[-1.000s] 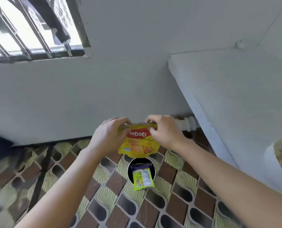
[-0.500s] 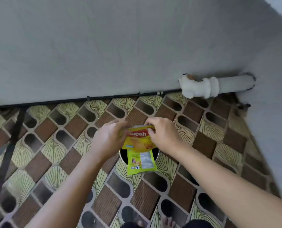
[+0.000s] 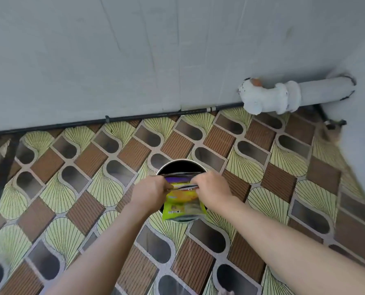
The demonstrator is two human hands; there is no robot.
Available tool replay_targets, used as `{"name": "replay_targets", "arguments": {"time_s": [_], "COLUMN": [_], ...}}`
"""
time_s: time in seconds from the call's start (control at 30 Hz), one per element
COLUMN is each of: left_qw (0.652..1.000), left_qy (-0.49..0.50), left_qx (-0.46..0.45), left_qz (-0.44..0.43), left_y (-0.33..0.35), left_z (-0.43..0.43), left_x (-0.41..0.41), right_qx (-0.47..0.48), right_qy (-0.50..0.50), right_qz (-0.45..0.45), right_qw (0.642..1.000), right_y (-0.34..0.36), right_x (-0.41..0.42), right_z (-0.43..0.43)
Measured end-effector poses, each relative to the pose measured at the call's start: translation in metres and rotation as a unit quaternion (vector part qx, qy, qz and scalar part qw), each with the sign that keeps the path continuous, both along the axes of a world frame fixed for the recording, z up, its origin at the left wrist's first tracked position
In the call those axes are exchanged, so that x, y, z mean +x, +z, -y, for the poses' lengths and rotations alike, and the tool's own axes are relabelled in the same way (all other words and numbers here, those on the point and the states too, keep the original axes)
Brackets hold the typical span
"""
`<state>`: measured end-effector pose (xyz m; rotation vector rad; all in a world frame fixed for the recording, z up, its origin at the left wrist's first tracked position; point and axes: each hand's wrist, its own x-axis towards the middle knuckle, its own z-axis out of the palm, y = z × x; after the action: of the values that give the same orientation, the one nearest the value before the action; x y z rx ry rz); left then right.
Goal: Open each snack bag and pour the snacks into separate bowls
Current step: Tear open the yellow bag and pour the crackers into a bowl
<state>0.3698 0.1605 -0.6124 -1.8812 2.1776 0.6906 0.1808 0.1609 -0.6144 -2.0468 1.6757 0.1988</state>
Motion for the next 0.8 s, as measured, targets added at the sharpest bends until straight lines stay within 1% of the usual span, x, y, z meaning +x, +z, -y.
{"name": "replay_targets", "arguments": {"time_s": [0.07, 0.13, 0.2, 0.27, 0.33, 0.37, 0.47, 0.6, 0.67, 0.8], "left_qw": [0.999, 0.997, 0.998, 0.998, 0.997, 0.997, 0.999, 0.999, 0.998, 0.998], "left_qy": [-0.026, -0.041, -0.028, -0.01, -0.012, -0.014, -0.017, -0.012, -0.011, -0.011], "left_qx": [0.014, 0.028, 0.04, 0.055, 0.066, 0.062, 0.015, -0.037, -0.057, -0.059], "left_qz": [0.038, 0.055, 0.041, 0.004, -0.039, -0.046, -0.037, -0.004, -0.003, 0.003], "left_y": [-0.016, -0.033, -0.042, -0.043, -0.034, -0.026, 0.01, 0.089, 0.138, 0.259], "left_z": [-0.004, -0.012, -0.012, -0.006, 0.001, 0.005, 0.014, 0.02, 0.021, 0.021], "left_x": [-0.009, -0.012, -0.008, -0.001, 0.002, 0.002, 0.0, -0.002, -0.002, -0.006], "right_qx": [0.043, 0.074, 0.067, 0.032, 0.01, 0.006, -0.026, -0.049, -0.061, -0.078], "right_qy": [0.0, -0.019, -0.038, -0.052, -0.06, -0.063, -0.059, -0.042, -0.043, -0.044], "right_qz": [-0.02, -0.001, 0.042, 0.092, 0.114, 0.113, 0.101, 0.071, 0.067, 0.057], "right_qw": [0.999, 0.997, 0.996, 0.994, 0.992, 0.992, 0.993, 0.995, 0.995, 0.994], "right_y": [-0.023, -0.05, -0.065, -0.064, -0.05, -0.041, 0.0, 0.085, 0.137, 0.263], "right_x": [-0.001, -0.005, -0.009, -0.01, -0.009, -0.008, -0.005, -0.009, -0.013, -0.018], "right_z": [-0.007, -0.017, -0.024, -0.023, -0.015, -0.011, 0.0, 0.008, 0.011, 0.01]}}
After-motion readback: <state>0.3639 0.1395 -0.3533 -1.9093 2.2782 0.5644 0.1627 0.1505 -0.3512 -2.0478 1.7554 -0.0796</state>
